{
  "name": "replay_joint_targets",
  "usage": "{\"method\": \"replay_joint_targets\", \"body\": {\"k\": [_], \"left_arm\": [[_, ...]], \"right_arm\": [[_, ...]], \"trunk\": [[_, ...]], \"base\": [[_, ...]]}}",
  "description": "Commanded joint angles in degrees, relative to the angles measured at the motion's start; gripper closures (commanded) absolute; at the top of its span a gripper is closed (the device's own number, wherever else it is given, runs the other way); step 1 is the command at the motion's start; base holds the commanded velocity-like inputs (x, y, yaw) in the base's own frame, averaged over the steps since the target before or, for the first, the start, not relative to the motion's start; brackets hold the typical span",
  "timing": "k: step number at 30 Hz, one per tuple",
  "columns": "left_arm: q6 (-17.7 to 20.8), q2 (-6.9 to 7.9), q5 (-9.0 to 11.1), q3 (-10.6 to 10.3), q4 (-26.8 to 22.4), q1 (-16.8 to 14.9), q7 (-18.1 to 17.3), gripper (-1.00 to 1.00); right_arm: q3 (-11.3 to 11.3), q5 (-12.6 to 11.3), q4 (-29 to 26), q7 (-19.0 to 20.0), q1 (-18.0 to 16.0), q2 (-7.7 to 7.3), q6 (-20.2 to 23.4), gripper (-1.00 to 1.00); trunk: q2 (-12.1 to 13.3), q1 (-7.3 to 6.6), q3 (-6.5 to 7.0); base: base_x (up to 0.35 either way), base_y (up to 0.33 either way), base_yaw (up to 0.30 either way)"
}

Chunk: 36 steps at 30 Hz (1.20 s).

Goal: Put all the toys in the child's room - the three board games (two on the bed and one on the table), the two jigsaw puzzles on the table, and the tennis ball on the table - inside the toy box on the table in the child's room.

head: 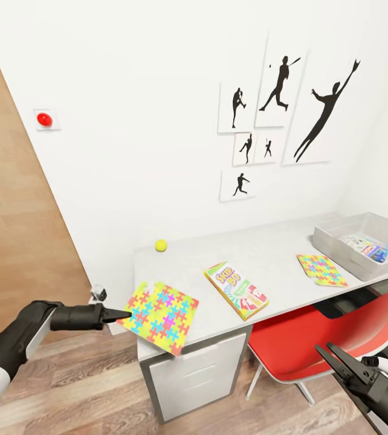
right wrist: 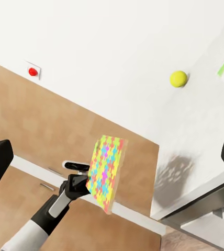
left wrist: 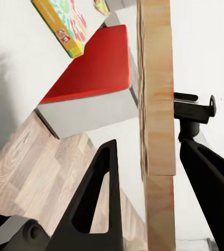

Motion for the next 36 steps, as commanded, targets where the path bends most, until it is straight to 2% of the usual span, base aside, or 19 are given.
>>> {"method": "replay_joint_targets", "body": {"k": [1,4,7,10,18,25,36], "left_arm": [[0.6,0.25,0.1,-0.2,-0.1,-0.1,-0.8,1.00],[0.8,0.98,0.1,-0.1,-0.6,-0.1,-2.5,1.00],[0.8,3.16,0.2,0.0,-0.9,-0.1,-3.8,1.00],[0.8,4.46,0.4,0.1,-1.2,0.0,-3.9,1.00],[1.7,5.99,0.8,0.3,-3.4,0.0,-3.9,1.00],[4.3,5.61,0.7,0.2,-7.3,0.1,-3.9,1.00],[4.6,5.88,0.9,0.3,-7.9,0.1,-3.9,1.00]], "right_arm": [[0.0,-0.2,0.0,-0.1,0.0,0.02,0.3,-1.00],[0.2,0.0,-0.1,-0.2,-0.1,0.26,0.2,-1.00],[0.2,0.1,-0.1,-0.3,-0.1,0.45,0.1,-1.00],[0.3,0.1,-0.1,-0.3,-0.1,0.55,-0.1,-1.00],[0.3,0.1,-0.1,-0.4,-0.1,0.72,-0.6,-1.00],[0.3,0.1,-0.1,-0.3,-0.1,0.76,-0.6,-1.00],[-0.1,-0.2,-0.1,0.0,-0.1,0.76,-0.7,-1.00]], "trunk": [[0.4,-0.22,0.13],[1.6,-0.88,0.67],[2.8,-1.53,1.21],[4.0,-2.19,1.75],[7.2,-3.95,3.18],[10.0,-5.49,4.44],[14.4,-7.90,6.43]], "base": [[0.000,0.000,0.000],[0.000,0.000,0.000],[0.000,0.000,0.000],[0.000,0.000,0.000],[0.000,0.000,0.000],[0.000,0.000,0.000],[0.000,0.000,0.000]]}}
